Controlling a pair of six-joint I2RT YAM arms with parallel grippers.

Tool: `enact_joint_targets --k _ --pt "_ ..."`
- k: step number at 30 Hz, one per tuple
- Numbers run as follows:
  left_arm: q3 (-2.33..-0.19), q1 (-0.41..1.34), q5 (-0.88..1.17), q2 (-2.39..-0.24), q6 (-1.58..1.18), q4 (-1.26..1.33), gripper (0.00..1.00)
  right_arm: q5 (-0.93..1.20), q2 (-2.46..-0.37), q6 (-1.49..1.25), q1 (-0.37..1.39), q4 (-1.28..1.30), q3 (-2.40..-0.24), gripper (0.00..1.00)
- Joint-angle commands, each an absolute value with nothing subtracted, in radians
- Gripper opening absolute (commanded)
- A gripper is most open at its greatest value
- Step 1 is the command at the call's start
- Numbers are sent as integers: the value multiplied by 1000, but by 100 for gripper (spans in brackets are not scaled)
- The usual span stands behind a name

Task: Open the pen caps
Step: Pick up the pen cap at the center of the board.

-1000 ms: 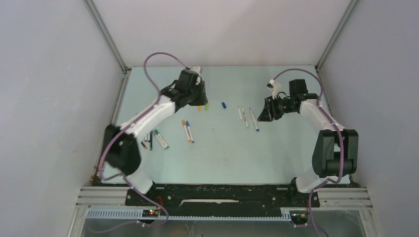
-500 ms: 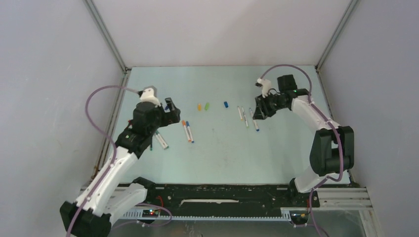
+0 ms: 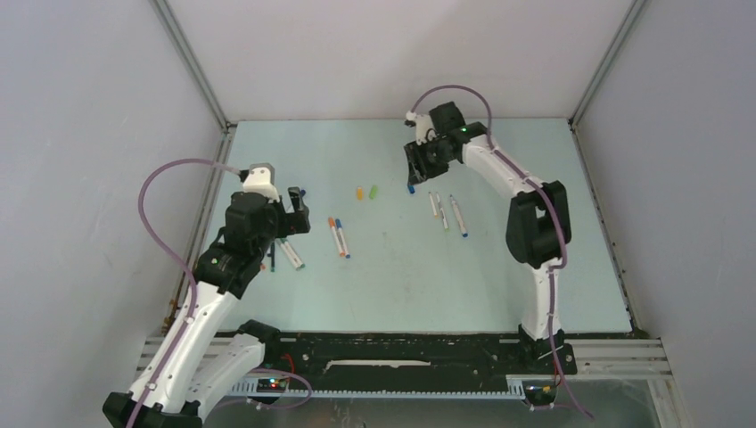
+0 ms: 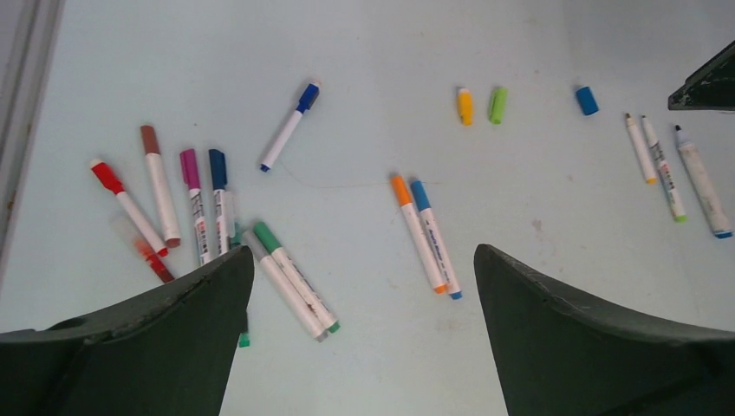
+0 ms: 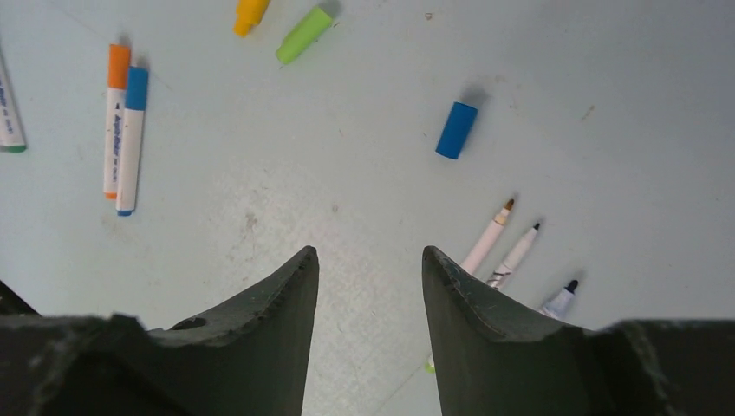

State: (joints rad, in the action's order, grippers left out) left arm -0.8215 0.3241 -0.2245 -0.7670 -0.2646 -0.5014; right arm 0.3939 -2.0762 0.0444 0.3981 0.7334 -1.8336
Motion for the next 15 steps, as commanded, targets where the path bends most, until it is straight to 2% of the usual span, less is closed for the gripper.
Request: enact_joint_targets --k 1,8,15 --pt "-820 293 -239 -769 -203 -494 100 273 -2161 -35 439 795 -1981 49" --pt "-818 277 -209 -778 -203 -490 100 164 -2333 -37 444 864 -2179 47" --pt "-818 264 -188 -781 -203 -489 100 228 -2411 -44 457 893 -2233 47"
